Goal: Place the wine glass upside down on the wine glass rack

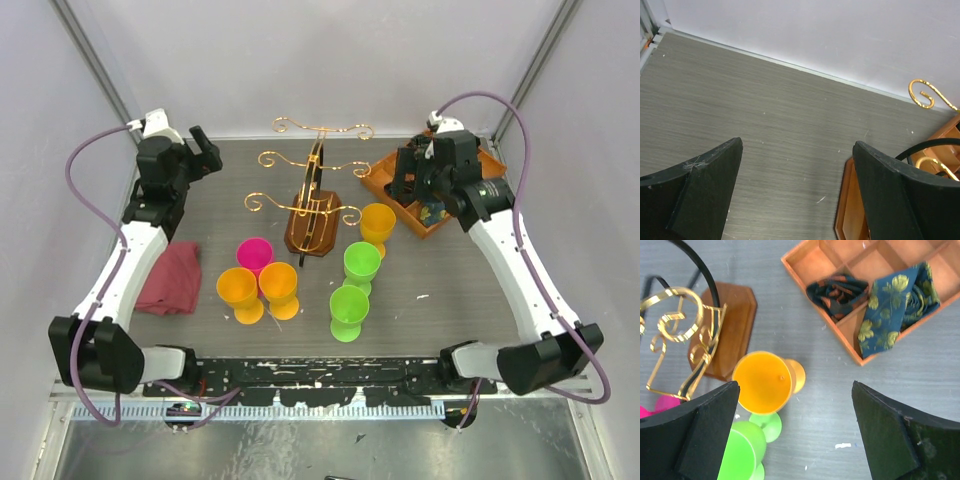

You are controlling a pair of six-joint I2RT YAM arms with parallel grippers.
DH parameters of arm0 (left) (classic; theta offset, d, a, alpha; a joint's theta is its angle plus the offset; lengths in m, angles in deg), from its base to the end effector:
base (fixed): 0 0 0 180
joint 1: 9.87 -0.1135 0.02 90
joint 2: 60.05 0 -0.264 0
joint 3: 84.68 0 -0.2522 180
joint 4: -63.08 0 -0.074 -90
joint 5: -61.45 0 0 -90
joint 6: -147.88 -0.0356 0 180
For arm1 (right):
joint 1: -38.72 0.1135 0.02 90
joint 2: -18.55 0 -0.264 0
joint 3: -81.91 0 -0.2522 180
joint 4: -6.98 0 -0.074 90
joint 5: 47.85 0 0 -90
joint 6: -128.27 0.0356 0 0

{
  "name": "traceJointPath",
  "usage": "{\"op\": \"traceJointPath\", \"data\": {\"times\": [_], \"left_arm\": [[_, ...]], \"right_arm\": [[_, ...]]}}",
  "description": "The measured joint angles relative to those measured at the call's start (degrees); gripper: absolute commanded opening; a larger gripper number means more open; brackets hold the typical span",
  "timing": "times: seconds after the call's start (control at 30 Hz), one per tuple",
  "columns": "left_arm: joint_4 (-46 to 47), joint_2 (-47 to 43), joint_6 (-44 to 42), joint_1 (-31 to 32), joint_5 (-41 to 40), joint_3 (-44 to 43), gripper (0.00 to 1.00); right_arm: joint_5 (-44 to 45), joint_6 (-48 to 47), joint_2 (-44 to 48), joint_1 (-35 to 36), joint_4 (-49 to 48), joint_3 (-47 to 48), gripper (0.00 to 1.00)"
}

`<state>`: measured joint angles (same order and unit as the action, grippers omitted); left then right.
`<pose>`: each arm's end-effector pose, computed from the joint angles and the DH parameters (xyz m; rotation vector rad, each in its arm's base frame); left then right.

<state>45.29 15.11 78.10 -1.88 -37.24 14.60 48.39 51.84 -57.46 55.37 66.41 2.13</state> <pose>0.3078 -0.0378 0.3700 -0.2987 1.7619 -0.2191 0.2651 0.0752 0.4100 0.0030 2.1870 0.1802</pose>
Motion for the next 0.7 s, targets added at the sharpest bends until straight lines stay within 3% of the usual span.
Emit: {"op": "traceJointPath", "data": {"times": [0.27, 0.53, 0.7], "left_arm": [[-0.81, -6.19, -0.48, 0.00, -0.33, 2.56, 0.98], [-3.87, -4.55, -1.51, 0.00, 1.55, 1.55, 0.98], [-4.48, -4.04, 1.25, 0.04, 2.89, 2.62, 0.98]], "right_arm": [[0.20, -0.11, 6.36, 0.00, -1.60, -11.34, 0.99], [0.61, -0.35, 4.76, 0.00, -5.44, -14.10, 0.99], [0.52, -1.49, 1.03, 0.00, -8.11, -14.80, 0.94]]}}
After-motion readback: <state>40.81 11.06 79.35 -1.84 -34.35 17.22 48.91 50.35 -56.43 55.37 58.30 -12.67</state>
